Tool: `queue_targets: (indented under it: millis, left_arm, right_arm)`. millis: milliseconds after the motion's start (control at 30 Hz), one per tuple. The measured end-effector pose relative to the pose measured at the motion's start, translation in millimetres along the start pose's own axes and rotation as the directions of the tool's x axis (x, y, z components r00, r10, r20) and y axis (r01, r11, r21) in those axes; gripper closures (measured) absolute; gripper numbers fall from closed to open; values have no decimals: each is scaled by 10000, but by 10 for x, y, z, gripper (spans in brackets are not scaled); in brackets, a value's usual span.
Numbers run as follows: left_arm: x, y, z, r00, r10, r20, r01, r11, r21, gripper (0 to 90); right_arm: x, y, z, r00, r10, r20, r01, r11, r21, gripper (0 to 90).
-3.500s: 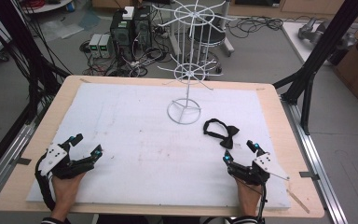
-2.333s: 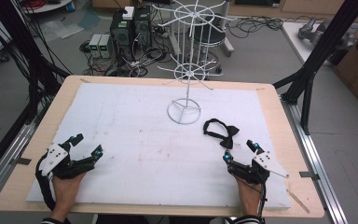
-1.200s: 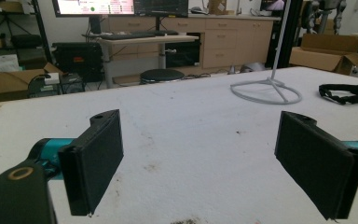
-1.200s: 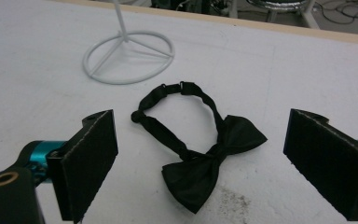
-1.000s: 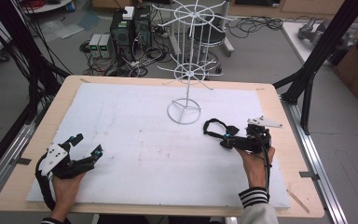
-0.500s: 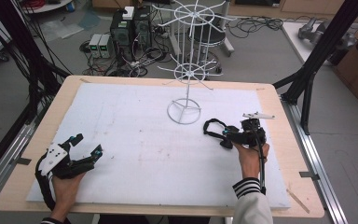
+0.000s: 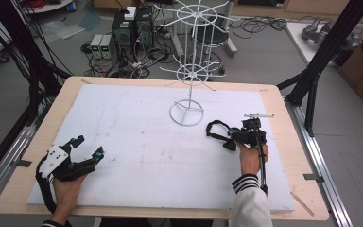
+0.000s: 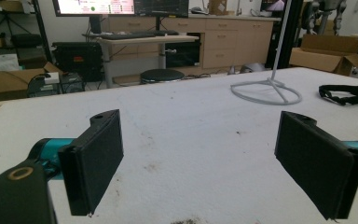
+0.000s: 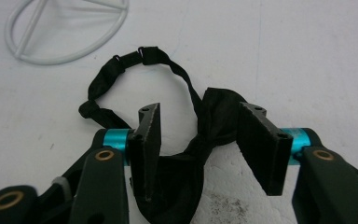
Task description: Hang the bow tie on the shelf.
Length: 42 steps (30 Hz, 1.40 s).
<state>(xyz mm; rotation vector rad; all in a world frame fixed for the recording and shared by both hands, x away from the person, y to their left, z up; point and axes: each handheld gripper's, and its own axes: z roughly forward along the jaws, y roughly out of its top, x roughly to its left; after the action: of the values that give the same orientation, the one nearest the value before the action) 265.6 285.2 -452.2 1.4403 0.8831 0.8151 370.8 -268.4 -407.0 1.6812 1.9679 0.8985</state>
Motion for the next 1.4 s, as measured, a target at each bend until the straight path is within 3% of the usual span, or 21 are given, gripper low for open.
queue_targets:
  millis: [500,733,1167,1400]
  left_arm:
    - [-1,0,1,10000,-63,-13,63,10000,-16,155]
    - [0,-1,1,10000,-72,-14,72,10000,-33,155]
    - [1,-1,1,10000,-59,-14,59,10000,-33,155]
    - [1,-1,1,10000,-55,-11,55,10000,-30,156]
  right_arm:
    - [35,-15,138,9984,261,493,-289,9979,585,532]
    - [36,-28,188,9978,452,484,-489,9956,795,546]
    - [37,-51,243,9940,939,563,-990,9904,965,671]
    - [53,-58,270,9937,941,608,-1000,9897,1024,750]
